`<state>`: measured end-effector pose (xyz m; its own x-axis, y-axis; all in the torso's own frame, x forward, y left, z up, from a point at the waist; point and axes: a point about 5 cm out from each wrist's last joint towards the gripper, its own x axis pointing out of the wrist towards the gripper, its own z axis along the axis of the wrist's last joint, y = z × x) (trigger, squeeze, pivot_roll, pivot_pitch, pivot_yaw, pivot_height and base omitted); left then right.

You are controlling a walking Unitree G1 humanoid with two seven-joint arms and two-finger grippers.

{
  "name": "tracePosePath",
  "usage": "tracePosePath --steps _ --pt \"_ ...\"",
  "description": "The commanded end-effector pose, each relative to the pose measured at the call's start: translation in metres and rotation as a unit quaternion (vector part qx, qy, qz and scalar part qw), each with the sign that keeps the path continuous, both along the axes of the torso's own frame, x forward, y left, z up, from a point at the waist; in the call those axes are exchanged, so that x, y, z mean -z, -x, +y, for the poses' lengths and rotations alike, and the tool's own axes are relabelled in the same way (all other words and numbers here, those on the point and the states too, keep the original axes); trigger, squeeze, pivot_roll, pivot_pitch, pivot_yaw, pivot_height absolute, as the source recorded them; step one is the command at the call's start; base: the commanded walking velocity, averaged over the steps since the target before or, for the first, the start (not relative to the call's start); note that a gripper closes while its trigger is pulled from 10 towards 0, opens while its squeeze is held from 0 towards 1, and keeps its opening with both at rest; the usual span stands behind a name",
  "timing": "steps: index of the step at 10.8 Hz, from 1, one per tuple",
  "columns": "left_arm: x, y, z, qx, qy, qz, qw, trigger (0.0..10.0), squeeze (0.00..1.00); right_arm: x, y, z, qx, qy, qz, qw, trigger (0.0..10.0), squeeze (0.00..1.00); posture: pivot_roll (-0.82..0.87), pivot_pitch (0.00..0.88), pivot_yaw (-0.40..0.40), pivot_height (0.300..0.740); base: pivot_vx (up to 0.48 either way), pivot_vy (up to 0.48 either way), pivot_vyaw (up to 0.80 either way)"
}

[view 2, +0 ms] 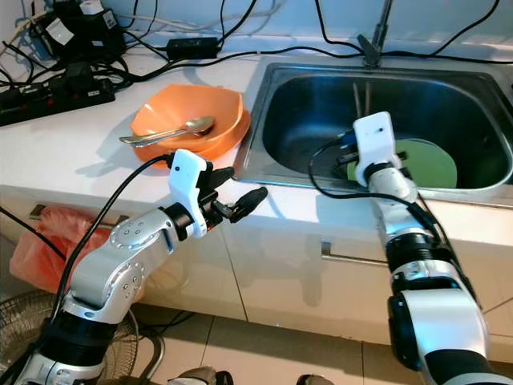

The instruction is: Kitchen organization

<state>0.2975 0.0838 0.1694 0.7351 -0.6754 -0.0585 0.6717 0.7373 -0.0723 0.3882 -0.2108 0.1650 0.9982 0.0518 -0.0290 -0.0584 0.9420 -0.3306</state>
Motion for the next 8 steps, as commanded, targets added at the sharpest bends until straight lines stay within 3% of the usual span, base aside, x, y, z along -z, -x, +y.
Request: tracePosePath --steps 1,8 --pt "0.0028 -0.0005 0.0026 -0.002 -0.007 0.000 1.000 10.0 1.00 -0.0025 -0.0023 0.0041 -0.009 -0.008 -0.002 1.000 10.0 1.00 0.12 0.082 0.071 0.740 0.000 0.000 0.00" --pt "0.0038 -0.0007 -0.0001 0.001 -0.006 -0.001 1.000 10.0 1.00 -0.0063 -0.0045 0.0057 -0.011 -0.031 -0.008 0.999 10.0 1.00 0.11 0.086 0.069 0.740 0.000 0.000 0.00"
